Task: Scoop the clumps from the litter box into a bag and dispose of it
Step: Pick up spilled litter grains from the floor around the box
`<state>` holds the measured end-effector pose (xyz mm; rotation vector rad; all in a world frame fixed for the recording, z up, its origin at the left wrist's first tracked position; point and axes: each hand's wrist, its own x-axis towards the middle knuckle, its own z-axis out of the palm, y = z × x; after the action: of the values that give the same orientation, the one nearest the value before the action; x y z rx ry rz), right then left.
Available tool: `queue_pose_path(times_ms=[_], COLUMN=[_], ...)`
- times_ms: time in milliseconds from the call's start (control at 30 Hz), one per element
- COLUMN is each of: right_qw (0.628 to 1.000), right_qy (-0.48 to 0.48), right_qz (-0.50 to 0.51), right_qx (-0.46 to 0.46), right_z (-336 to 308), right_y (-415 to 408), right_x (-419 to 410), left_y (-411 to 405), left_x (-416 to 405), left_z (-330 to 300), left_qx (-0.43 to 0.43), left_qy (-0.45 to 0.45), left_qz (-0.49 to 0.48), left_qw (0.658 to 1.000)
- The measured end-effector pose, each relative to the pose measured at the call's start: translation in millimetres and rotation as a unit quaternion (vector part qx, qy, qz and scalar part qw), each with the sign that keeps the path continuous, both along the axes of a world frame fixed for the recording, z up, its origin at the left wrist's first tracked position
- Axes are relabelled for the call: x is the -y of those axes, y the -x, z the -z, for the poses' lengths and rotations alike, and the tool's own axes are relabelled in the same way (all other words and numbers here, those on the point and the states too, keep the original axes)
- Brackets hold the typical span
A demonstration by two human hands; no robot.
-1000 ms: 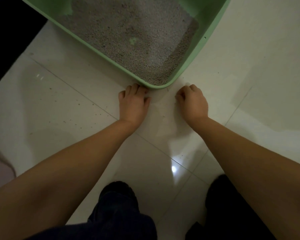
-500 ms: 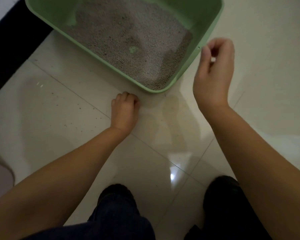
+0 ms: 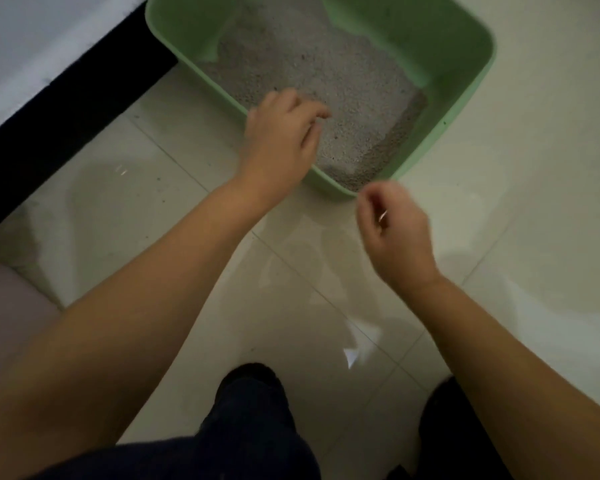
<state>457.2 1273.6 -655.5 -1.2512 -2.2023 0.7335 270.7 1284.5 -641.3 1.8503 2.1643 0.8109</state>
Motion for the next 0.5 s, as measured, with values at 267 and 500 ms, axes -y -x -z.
queue_pose_path(times_ms=[267, 500], right_qw=[0.969, 0.971], right_qy=[0.176, 0.11], right_qz=[0.007, -0.006], right_qx=[0.172, 0.211], right_z=[84, 89], right_y=[24, 37], right_x=[7, 4], left_y=[21, 10], left_x=[130, 175], left_z=[76, 96], left_qx=[0.136, 0.091], left_qy=[0.143, 0.167], left_qz=[-0.186, -0.25], left_qw=[0.963, 0.949])
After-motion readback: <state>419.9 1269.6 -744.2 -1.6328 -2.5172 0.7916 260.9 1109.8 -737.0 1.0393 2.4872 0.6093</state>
